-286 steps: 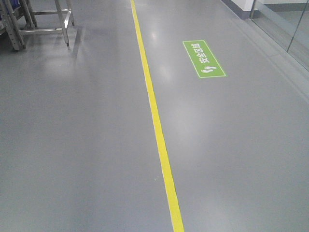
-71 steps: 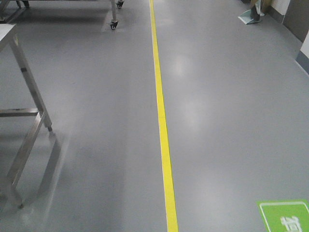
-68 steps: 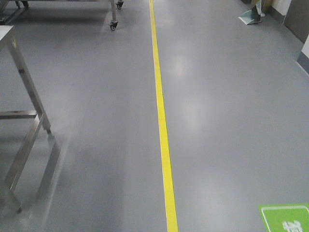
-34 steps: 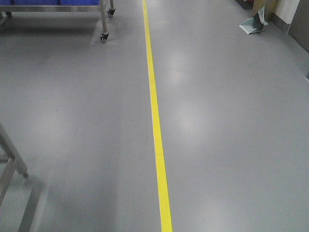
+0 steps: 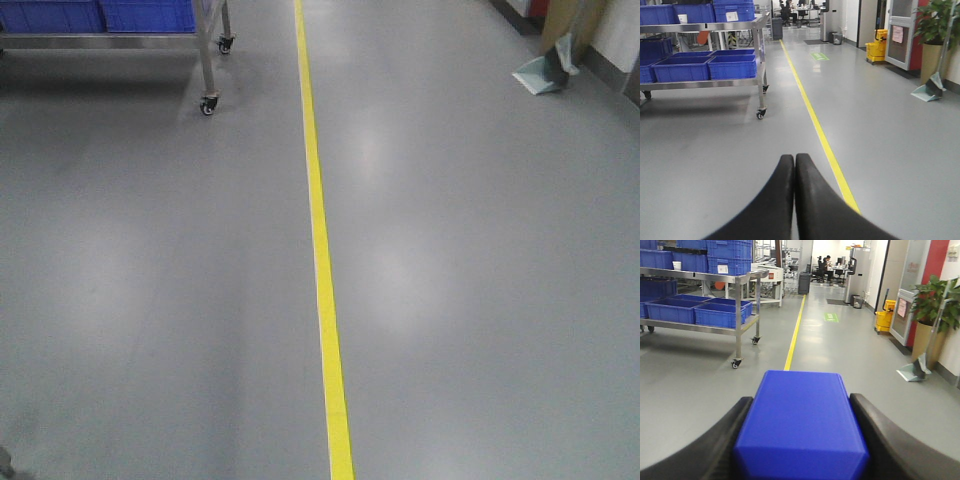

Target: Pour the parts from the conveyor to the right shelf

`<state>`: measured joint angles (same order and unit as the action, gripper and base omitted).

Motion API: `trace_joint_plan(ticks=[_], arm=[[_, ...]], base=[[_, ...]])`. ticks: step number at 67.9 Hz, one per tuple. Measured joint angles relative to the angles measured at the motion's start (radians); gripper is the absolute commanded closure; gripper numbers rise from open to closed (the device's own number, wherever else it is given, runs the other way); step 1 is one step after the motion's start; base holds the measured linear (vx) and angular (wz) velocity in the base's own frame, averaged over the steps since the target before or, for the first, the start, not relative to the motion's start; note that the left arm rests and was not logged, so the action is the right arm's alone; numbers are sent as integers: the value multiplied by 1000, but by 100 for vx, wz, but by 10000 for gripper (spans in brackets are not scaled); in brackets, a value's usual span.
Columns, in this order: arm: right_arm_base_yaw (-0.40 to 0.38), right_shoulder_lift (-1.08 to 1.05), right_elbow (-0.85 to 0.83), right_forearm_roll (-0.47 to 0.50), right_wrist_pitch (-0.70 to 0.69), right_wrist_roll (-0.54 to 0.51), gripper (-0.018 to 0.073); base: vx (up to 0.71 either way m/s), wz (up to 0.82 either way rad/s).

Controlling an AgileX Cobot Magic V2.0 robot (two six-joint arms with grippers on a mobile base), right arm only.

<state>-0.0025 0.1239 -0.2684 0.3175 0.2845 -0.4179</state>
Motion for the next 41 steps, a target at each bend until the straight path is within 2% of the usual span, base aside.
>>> trace_joint_plan(ticks=[41], arm=[[0,0,0,0,0,0,562]], base=[[62,18]])
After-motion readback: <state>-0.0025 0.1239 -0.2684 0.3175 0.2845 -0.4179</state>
